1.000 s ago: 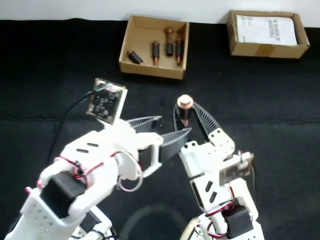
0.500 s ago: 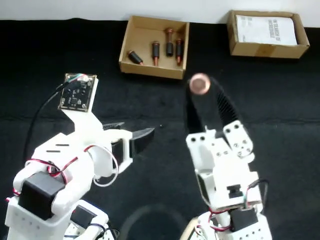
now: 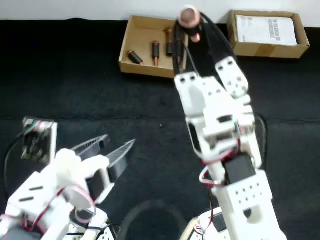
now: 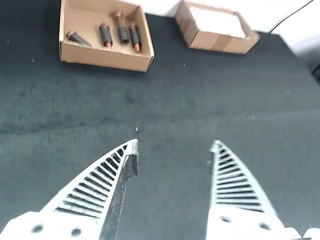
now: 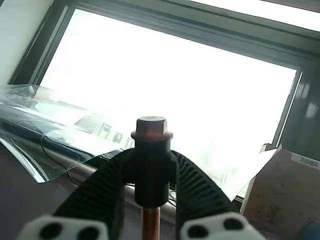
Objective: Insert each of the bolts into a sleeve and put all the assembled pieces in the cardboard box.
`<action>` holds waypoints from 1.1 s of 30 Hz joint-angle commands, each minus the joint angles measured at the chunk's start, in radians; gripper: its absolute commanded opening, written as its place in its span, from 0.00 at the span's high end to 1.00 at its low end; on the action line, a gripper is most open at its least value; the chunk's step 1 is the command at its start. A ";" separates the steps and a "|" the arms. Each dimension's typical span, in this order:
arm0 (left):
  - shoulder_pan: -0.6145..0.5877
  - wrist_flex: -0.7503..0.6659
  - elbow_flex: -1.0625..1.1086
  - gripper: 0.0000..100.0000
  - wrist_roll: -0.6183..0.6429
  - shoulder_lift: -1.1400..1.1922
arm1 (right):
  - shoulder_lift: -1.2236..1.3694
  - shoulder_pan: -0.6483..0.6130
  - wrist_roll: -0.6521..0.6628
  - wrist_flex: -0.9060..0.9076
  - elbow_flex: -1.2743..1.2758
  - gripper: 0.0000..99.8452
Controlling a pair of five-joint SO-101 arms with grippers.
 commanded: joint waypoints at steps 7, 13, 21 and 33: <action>-0.090 -0.104 0.183 0.98 -0.176 -0.300 | 0.309 0.013 -0.110 0.001 -0.311 0.99; -0.255 -0.118 0.231 0.98 -0.176 -0.283 | 0.458 0.015 -0.350 0.278 -0.549 0.99; -0.306 -0.293 0.504 0.98 -0.178 -0.283 | 0.696 0.088 -0.523 0.499 -0.759 0.99; -0.306 -0.862 1.013 0.98 -0.175 -0.283 | 1.173 0.179 -0.600 0.530 -1.030 0.99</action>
